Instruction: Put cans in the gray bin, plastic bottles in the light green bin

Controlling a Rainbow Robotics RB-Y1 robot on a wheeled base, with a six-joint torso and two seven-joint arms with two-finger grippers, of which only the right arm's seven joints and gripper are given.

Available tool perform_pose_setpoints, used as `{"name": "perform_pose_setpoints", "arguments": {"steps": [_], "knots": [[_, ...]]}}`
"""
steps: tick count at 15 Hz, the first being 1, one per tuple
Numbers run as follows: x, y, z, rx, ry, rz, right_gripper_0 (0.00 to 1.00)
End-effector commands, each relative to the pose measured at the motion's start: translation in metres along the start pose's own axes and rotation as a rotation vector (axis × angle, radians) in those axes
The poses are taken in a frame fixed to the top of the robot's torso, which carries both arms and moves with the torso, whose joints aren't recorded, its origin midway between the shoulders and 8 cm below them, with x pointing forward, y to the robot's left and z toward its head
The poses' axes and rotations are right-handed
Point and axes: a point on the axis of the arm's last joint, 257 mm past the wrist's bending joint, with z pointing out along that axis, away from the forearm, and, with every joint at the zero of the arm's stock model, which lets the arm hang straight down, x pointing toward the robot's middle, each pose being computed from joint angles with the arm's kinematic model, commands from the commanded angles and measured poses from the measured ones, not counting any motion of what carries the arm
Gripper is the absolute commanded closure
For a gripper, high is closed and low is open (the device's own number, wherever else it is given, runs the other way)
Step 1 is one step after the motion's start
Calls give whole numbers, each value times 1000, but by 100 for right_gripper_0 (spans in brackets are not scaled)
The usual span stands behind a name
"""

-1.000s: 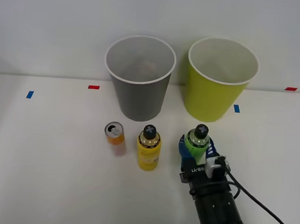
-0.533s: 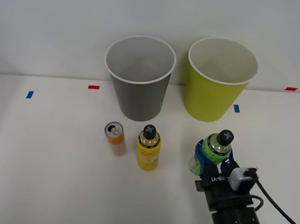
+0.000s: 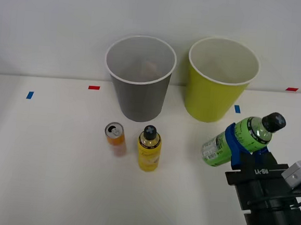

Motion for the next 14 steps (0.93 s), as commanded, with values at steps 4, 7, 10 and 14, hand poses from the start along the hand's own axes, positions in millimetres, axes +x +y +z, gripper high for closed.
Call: {"name": "perform_pose_setpoints", "arguments": {"steps": [4, 7, 10, 14], "knots": [[-68, 20, 67, -78, -157, 129, 100], [-98, 31, 106, -115, -191, 127, 100], [-122, 30, 147, -124, -147, 76, 100], [-136, 11, 181, -57, -60, -60, 100]]}}
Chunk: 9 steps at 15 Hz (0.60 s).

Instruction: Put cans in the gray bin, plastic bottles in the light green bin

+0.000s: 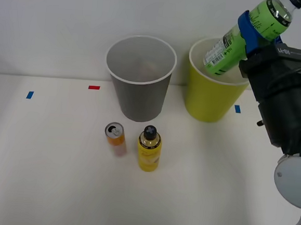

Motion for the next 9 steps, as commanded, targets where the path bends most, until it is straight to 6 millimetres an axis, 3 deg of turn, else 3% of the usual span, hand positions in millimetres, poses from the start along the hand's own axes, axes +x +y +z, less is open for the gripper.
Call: {"name": "perform_pose_setpoints", "arguments": {"steps": [1, 6, 9], "knots": [[-12, -25, 31, 70, 61, -88, 100], [16, -61, 70, 131, 91, -132, 100], [23, -68, 86, 140, 109, -165, 100]]}}
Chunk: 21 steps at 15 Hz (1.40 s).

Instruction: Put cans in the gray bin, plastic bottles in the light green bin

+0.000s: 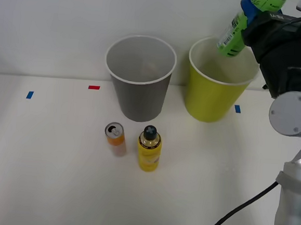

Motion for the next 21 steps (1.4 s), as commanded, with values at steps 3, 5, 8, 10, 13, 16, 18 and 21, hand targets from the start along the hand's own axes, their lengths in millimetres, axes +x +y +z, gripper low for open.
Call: {"name": "perform_pose_setpoints", "arguments": {"steps": [3, 5, 8, 10, 13, 16, 18, 21], "knots": [[2, -4, 14, 7, 14, -87, 100], [0, -2, 15, 2, 11, -109, 100], [1, 1, 16, -4, 14, -137, 100], [2, 3, 16, -7, 16, -146, 100], [11, 4, 17, -13, 55, -146, 100], [12, 6, 17, -13, 53, -137, 100], [10, 4, 16, -6, 45, -136, 75], [8, 5, 16, -6, 34, -122, 0]]}}
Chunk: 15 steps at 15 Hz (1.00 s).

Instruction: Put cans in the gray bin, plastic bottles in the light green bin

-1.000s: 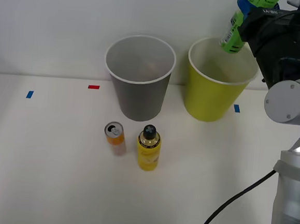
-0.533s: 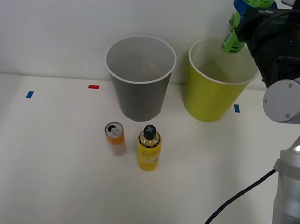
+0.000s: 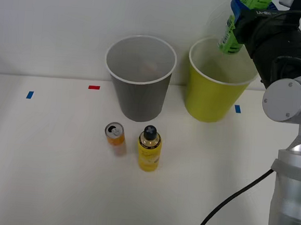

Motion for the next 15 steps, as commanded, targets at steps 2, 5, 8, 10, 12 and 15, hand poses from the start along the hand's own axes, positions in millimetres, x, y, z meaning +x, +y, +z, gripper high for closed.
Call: {"name": "perform_pose_setpoints", "arguments": {"steps": [2, 5, 8, 10, 12, 15], "knots": [[-2, 1, -1, -9, -10, 29, 0], [-3, 3, -2, -26, -15, 54, 0], [-2, 2, -3, -27, -14, 46, 0], [-4, 2, -3, -29, -17, 44, 0], [-4, 4, -3, -35, -18, 52, 0], [-4, 5, -3, -43, -21, 60, 0]]}}
